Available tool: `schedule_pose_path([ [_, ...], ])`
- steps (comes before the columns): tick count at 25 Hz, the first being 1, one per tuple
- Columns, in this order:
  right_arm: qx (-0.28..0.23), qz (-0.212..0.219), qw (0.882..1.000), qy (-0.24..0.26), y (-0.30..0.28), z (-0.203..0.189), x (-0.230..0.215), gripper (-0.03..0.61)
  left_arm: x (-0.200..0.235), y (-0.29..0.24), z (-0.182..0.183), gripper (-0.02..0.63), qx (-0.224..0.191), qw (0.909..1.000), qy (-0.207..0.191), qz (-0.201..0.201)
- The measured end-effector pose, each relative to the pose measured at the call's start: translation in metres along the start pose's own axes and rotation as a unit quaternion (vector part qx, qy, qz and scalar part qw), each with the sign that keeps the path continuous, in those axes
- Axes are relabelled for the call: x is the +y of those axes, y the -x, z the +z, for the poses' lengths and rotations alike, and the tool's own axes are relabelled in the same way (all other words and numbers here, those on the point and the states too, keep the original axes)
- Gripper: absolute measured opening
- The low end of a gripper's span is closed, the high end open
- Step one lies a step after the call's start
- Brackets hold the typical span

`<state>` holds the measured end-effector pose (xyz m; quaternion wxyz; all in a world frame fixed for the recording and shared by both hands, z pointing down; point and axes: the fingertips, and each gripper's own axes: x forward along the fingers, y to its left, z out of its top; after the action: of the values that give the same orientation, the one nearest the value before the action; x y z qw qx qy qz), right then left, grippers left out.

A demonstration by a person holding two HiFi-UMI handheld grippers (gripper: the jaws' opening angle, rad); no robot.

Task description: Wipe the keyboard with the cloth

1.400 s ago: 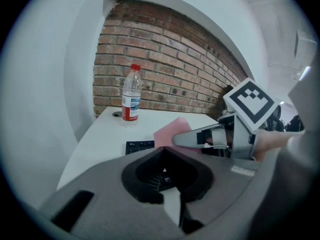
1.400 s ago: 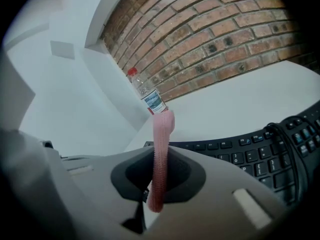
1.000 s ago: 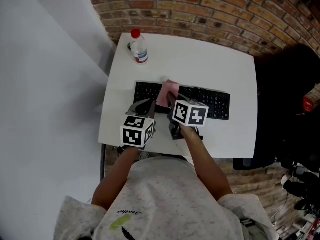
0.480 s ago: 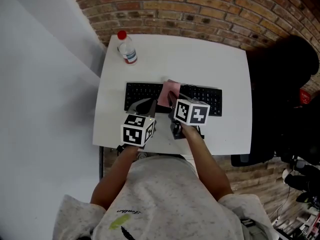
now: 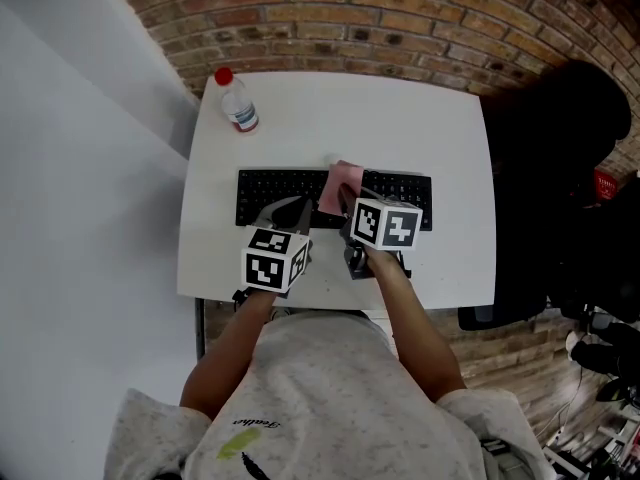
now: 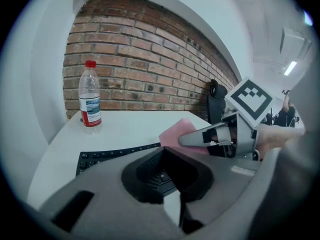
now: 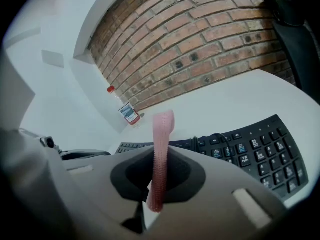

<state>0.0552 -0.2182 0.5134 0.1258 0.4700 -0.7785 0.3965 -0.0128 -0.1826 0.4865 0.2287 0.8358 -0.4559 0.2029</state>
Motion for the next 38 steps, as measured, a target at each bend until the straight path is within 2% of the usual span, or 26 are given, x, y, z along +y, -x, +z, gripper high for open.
schedule_pose_path([
  [13, -0.006, -0.018, 1.000, -0.014, 0.024, 0.009, -0.042, 0.009, -0.026, -0.021, 0.004, -0.005, 0.002, 0.9999, -0.004, -0.011],
  [29, -0.033, -0.014, 0.998, -0.057, 0.055, 0.023, -0.094, 0.017, -0.063, -0.052, 0.005, -0.006, 0.019, 0.9994, -0.011, -0.024],
  [38, -0.036, -0.015, 0.997, -0.060, 0.062, 0.026, -0.115, 0.020, -0.075, -0.066, 0.013, -0.005, 0.020, 0.9992, -0.017, -0.031],
])
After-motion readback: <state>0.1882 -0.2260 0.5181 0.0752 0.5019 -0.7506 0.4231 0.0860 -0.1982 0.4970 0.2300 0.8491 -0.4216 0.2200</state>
